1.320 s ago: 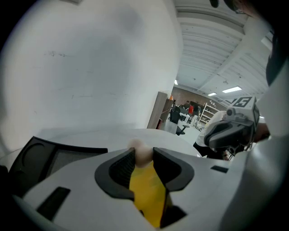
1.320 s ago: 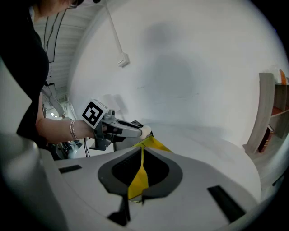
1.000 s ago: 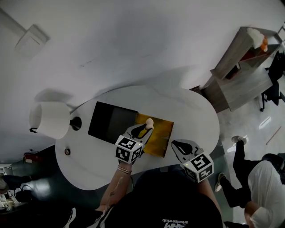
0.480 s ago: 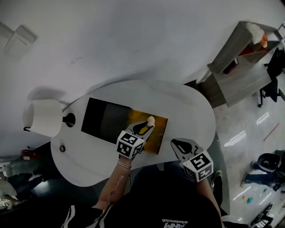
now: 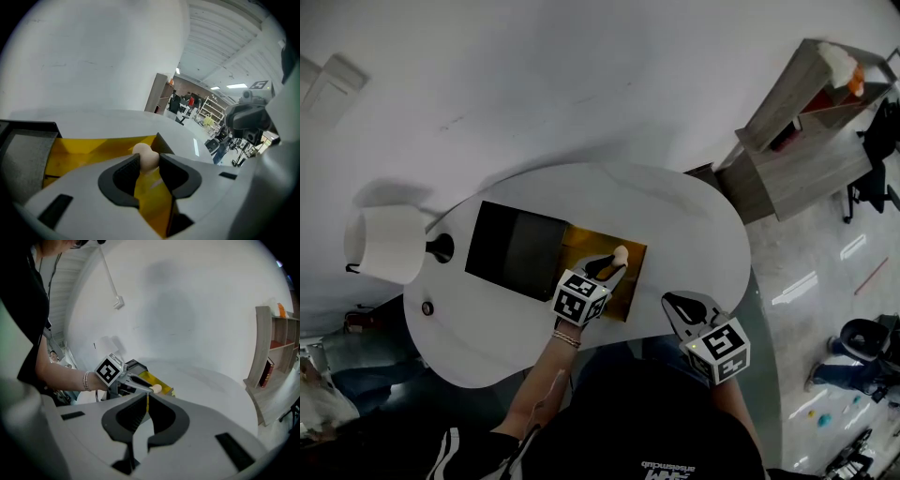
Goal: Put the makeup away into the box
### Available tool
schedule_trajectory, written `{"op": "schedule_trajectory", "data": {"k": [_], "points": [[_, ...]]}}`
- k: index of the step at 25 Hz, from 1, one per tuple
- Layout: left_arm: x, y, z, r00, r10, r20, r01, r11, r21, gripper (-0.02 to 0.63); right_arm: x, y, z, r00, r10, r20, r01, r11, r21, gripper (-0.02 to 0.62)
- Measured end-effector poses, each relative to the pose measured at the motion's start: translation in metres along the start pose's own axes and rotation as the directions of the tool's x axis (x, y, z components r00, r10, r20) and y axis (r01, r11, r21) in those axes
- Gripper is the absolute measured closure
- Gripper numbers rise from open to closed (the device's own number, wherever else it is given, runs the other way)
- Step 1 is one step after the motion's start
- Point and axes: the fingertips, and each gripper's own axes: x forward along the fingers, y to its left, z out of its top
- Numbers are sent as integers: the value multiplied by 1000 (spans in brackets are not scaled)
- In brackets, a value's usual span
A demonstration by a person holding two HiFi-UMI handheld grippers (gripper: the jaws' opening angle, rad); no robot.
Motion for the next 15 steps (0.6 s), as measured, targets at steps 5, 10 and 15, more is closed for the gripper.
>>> {"op": "schedule_trajectory", "data": {"k": [5,10,15], "points": [[8,3,-9,1000,8,-15,-8,1000,-22,468,-4,-2,-4,1000,-4,3,4,1000,2,566],[14,2,-15,1000,4,-25,-4,999,-35,468,-7,-3,-5,1000,-8,12,8,1000,6,566],[16,2,-17,1000,-16,-25,14,998,-59,459,-8,-3,-3,1000,-12,20,12,1000,2,566]]}}
